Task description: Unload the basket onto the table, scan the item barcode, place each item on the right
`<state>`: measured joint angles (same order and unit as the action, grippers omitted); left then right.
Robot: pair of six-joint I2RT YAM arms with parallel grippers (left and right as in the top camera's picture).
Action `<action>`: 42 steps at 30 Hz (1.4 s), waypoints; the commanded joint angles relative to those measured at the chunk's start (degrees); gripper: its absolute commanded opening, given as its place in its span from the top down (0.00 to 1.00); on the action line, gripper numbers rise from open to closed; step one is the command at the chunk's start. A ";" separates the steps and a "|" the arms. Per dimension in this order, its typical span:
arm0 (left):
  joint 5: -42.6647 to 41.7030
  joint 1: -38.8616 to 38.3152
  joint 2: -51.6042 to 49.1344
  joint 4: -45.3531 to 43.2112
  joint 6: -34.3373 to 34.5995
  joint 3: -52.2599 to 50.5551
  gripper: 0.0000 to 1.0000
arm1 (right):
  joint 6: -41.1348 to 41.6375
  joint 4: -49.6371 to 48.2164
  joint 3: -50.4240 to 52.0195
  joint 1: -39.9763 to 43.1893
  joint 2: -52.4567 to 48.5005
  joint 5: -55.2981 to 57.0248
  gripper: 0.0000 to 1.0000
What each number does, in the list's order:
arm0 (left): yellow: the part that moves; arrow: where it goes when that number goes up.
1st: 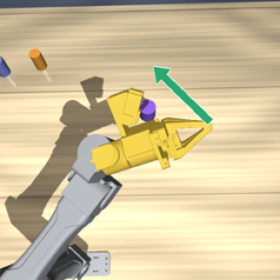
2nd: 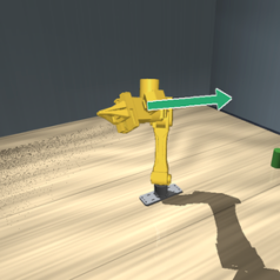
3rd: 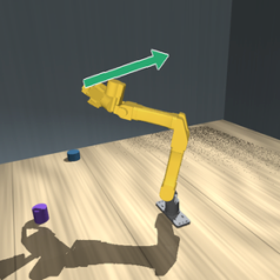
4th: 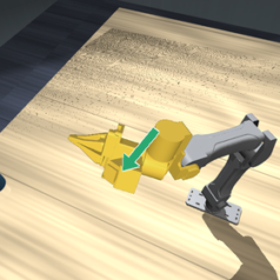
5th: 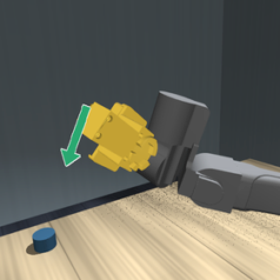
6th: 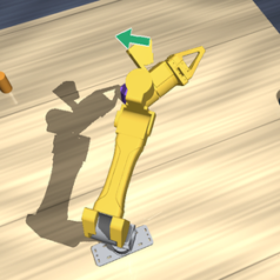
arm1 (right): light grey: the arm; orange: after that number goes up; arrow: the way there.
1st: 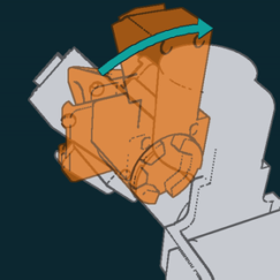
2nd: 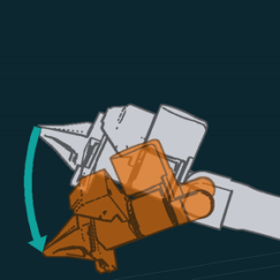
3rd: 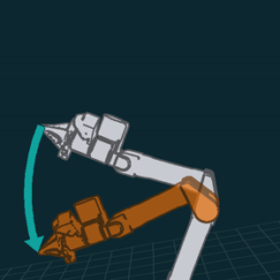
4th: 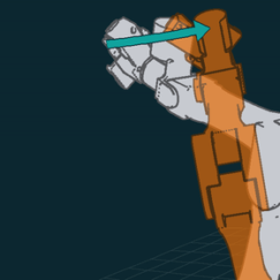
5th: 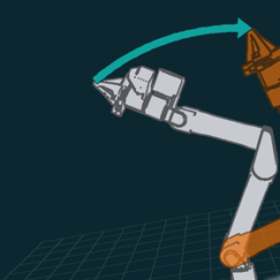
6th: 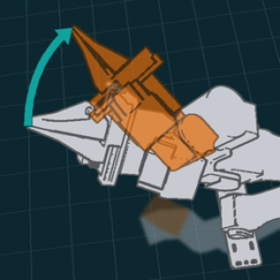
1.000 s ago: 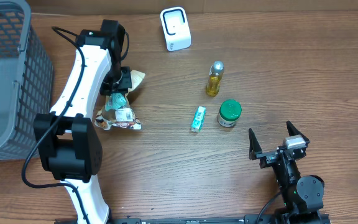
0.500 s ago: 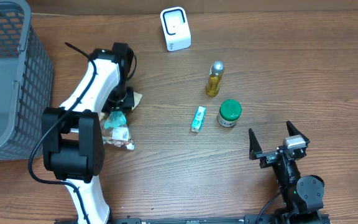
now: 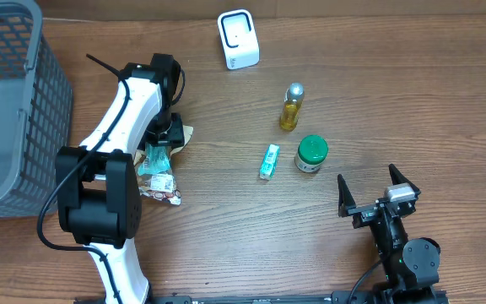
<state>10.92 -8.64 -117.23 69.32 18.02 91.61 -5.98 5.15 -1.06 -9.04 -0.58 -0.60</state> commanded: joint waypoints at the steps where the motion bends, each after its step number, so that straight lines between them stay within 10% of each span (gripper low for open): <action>1: -0.92 0.07 0.74 1.20 0.20 2.75 0.37 | 0.13 -0.33 0.59 0.07 0.42 0.35 0.00; 9: -2.84 0.04 0.74 2.16 0.20 2.73 0.65 | 0.13 -0.33 0.59 0.07 0.42 0.35 0.00; 22: -7.39 -0.50 0.76 7.32 0.17 12.98 0.67 | 0.13 -0.33 0.59 0.07 0.42 0.35 0.00; 31: -3.04 1.25 0.70 8.72 3.41 10.75 0.29 | 0.13 -0.33 0.59 0.07 0.42 0.35 0.00; 34: -2.99 1.95 0.72 8.02 3.17 7.96 0.00 | 0.13 -0.31 0.59 0.07 0.42 0.37 0.00; 42: -8.07 5.70 0.70 1.92 -1.77 -0.85 0.05 | 0.13 -0.33 0.59 0.07 0.42 0.35 0.00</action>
<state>6.55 -4.84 -117.23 72.31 20.43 92.31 -6.00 5.19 -1.06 -9.04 -0.58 -0.60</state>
